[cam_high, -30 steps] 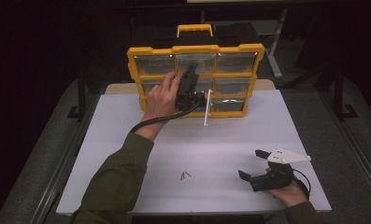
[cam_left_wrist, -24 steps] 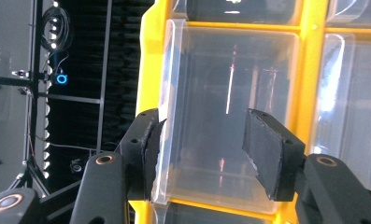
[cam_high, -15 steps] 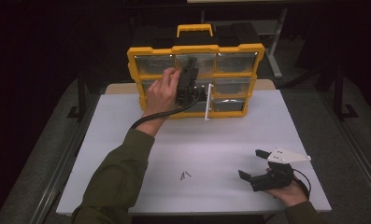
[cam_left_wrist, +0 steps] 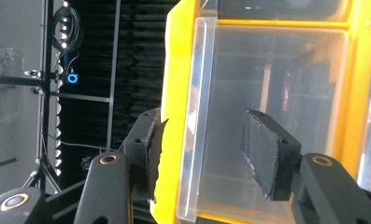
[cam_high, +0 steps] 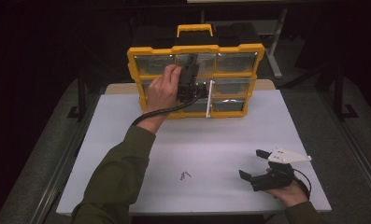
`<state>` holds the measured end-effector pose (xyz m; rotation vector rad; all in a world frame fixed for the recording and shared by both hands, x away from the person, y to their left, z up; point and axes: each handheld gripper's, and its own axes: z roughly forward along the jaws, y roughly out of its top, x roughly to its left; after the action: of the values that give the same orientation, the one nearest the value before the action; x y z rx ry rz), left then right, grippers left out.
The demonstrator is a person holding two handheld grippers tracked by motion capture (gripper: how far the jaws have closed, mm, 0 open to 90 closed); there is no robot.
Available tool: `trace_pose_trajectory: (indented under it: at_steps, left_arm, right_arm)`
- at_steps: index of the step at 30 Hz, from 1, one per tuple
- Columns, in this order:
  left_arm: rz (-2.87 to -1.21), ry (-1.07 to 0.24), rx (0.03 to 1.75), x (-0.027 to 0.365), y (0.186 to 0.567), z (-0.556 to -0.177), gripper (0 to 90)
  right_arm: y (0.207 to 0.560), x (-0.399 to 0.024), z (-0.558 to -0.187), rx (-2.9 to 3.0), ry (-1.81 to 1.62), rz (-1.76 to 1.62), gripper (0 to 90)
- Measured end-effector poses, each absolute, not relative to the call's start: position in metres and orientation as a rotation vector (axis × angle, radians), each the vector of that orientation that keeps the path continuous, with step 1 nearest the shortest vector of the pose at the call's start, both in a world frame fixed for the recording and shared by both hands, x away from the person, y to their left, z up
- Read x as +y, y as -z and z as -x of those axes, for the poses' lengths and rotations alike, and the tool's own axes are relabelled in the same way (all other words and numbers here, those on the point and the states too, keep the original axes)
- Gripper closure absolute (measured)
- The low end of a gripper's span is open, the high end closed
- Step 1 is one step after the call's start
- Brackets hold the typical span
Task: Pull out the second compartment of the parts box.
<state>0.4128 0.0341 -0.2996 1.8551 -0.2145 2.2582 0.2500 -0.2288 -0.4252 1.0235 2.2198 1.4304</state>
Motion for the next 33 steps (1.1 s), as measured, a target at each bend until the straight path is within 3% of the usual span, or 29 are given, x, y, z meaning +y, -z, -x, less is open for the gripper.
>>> trace_pose_trajectory:
  at_steps: [16, 33]
  left_arm:
    - [-1.848, -2.281, -0.228, 0.0287, 0.2943, -0.4185, 51.9]
    - [-1.879, -2.261, -0.209, 0.0311, 0.2899, -0.4194, 65.2]
  right_arm:
    - [0.4255, -0.2303, -0.2501, 2.217, -1.435, -1.027, 0.0]
    - [0.4258, -0.2302, -0.2497, 2.217, -1.436, -1.031, 0.0]
